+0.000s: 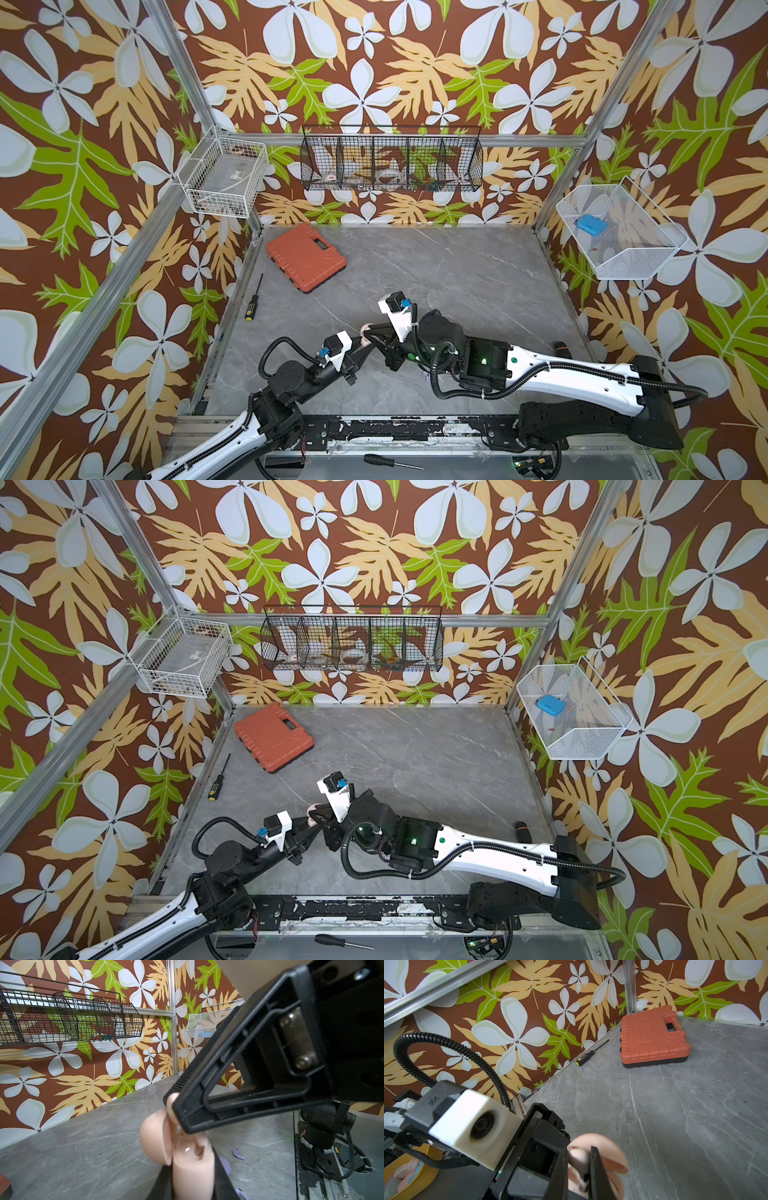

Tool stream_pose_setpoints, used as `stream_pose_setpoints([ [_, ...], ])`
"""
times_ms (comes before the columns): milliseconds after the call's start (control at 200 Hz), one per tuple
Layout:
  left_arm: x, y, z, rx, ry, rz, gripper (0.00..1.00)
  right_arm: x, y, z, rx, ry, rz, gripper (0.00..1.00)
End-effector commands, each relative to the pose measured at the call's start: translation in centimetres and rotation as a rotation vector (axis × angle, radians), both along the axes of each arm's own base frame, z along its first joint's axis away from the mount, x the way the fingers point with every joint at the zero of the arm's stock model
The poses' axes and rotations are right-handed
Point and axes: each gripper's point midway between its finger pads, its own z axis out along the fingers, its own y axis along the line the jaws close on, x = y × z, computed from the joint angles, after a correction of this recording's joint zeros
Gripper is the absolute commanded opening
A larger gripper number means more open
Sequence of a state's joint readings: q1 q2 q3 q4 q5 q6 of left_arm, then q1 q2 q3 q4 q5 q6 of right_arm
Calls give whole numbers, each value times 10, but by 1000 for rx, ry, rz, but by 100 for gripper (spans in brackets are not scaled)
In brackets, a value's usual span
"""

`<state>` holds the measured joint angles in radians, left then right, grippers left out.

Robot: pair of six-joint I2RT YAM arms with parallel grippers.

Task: Insert wireless bluetooth earbuds into charging case
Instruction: Insert the wireless bluetooth earbud into the charging case.

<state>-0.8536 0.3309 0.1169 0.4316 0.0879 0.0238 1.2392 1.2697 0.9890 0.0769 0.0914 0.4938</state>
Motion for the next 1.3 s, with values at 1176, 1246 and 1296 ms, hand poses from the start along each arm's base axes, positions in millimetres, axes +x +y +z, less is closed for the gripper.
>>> stream_pose_setpoints([
  [1176,-1,3,14,-51,-32,6,0,-4,-1,2,59,-3,-1,19],
  [1246,-1,3,14,-50,-32,6,0,-4,-2,3,59,-6,-2,22],
  [1296,-1,3,13,-50,-31,6,0,-4,-1,3,59,-5,-2,22],
])
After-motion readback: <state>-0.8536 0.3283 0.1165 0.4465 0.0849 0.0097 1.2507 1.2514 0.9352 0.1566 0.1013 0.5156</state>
